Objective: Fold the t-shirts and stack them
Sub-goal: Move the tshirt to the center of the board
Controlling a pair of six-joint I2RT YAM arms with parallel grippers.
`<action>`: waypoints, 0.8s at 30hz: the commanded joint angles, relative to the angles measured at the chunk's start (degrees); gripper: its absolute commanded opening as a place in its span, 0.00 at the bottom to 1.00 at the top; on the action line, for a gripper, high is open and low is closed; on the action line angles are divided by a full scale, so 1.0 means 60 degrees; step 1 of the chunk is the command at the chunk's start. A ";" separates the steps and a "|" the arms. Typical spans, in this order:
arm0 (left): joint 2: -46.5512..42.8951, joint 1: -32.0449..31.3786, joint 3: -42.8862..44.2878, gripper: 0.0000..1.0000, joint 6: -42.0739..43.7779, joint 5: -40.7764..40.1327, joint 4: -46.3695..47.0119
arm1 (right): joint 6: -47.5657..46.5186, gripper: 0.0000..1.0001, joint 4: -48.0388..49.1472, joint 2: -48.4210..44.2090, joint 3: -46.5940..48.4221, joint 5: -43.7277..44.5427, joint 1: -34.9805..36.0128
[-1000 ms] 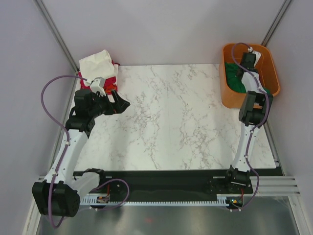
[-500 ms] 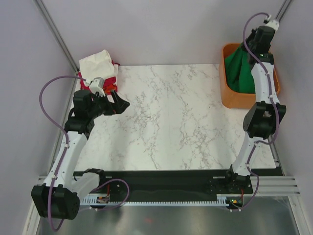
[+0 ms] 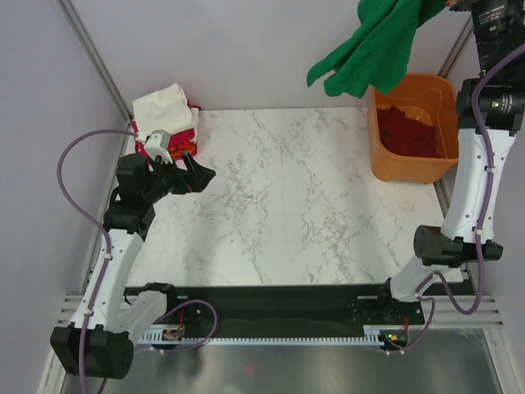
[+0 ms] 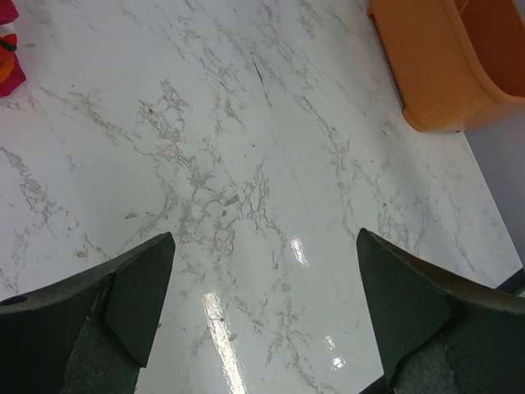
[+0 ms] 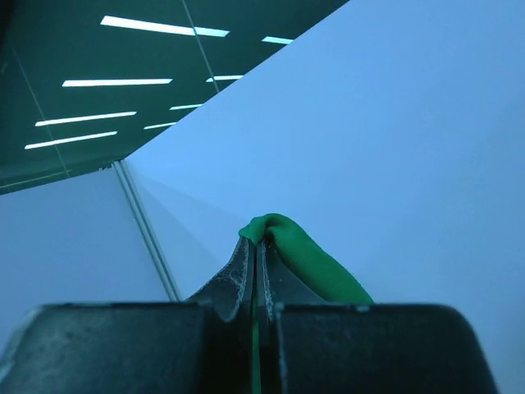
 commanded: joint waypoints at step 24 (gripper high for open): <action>0.2183 -0.4283 -0.1543 0.98 -0.2153 -0.3272 -0.0283 | -0.2223 0.98 -0.4013 -0.5364 -1.4110 0.2671 0.3184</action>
